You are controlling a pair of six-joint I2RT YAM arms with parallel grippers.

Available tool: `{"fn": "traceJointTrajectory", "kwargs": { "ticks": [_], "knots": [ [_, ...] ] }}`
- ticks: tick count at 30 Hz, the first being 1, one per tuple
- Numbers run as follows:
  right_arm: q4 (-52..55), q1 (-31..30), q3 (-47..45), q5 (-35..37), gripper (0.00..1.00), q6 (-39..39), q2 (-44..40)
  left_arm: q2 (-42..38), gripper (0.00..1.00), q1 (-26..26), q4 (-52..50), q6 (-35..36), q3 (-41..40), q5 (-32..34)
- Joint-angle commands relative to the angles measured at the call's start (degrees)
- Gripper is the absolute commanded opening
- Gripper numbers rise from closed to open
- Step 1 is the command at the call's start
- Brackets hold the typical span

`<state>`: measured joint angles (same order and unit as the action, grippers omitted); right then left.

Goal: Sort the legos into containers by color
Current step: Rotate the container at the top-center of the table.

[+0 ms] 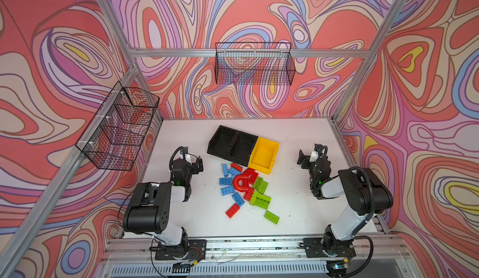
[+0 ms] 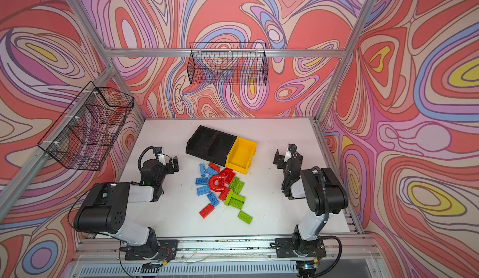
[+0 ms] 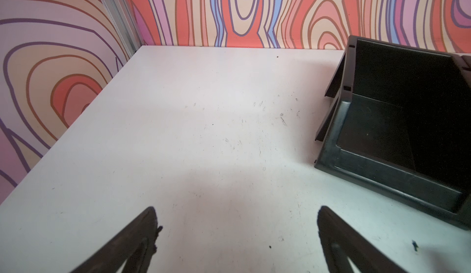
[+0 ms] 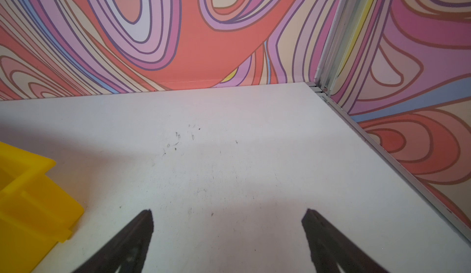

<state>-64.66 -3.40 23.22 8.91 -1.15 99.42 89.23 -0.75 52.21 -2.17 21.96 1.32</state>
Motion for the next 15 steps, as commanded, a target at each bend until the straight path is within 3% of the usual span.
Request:
{"fn": "traceJointTrajectory", "kwargs": {
  "ticks": [1,4,7,9,11,15],
  "knots": [
    [0.3,0.2,-0.6,-0.6,0.98,0.3,-1.3,-1.0,1.00,-0.3,-0.9,-0.5,-0.6,-0.6],
    [0.7,0.2,-0.5,-0.7,0.98,0.0,-1.2,-1.0,0.97,-0.2,-0.8,-0.5,-0.7,-0.6],
    [0.6,0.2,-0.5,-0.8,0.85,0.0,-1.3,-1.2,0.85,-0.3,-0.5,-0.3,-0.8,-1.4],
    [0.4,0.2,-0.6,-0.7,0.81,0.1,-1.4,-3.1,0.77,-0.3,-4.4,-0.2,0.5,-1.5],
    [1.2,0.2,-0.3,0.5,0.77,0.3,-2.1,-5.9,0.76,-0.3,-9.7,-0.4,1.8,-1.0],
    [24.2,0.2,11.0,2.1,0.67,-0.3,-7.1,-9.7,0.72,-0.3,-13.2,-1.1,2.3,1.3]
  ]
}}
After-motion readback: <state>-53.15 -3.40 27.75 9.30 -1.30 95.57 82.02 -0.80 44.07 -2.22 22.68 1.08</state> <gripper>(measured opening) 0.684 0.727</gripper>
